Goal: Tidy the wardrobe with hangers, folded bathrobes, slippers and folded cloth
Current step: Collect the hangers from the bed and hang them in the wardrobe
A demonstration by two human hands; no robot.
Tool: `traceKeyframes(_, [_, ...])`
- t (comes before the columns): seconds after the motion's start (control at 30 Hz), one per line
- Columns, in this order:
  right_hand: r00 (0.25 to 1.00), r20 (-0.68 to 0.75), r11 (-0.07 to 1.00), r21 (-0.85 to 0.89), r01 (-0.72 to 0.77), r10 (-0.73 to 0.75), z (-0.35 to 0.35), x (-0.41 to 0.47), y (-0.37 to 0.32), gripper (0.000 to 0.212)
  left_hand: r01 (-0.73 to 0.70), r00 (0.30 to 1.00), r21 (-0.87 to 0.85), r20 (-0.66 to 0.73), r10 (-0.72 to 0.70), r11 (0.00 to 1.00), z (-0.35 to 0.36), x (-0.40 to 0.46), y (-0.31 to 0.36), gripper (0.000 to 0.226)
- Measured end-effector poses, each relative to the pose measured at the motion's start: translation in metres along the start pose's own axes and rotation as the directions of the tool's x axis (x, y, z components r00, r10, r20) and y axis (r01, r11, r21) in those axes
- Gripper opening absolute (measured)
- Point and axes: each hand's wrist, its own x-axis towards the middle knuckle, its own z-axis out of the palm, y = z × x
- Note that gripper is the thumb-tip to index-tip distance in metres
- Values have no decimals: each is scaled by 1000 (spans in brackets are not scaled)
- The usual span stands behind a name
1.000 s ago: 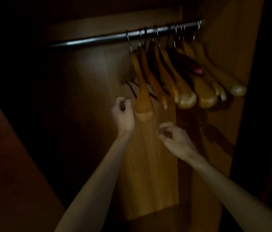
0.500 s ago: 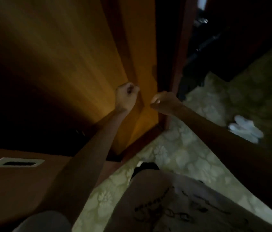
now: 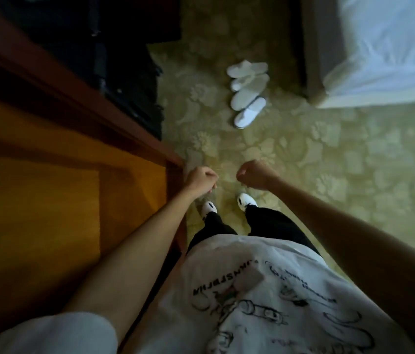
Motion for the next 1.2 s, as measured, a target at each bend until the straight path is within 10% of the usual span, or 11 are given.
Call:
traceKeyframes(0.3, [832, -83, 718, 557, -418, 549, 61, -105, 172, 19, -203, 916, 408, 400, 26, 890, 110, 37, 61, 16])
traceKeyframes(0.77, [514, 98, 48, 964, -263, 852, 95, -233, 364, 20, -532, 763, 612, 646, 17, 584, 355, 1, 235, 17])
traceKeyframes(1.2, [662, -97, 238, 963, -125, 743, -154, -171, 509, 22, -397, 865, 742, 500, -51, 541, 439, 81, 376, 22])
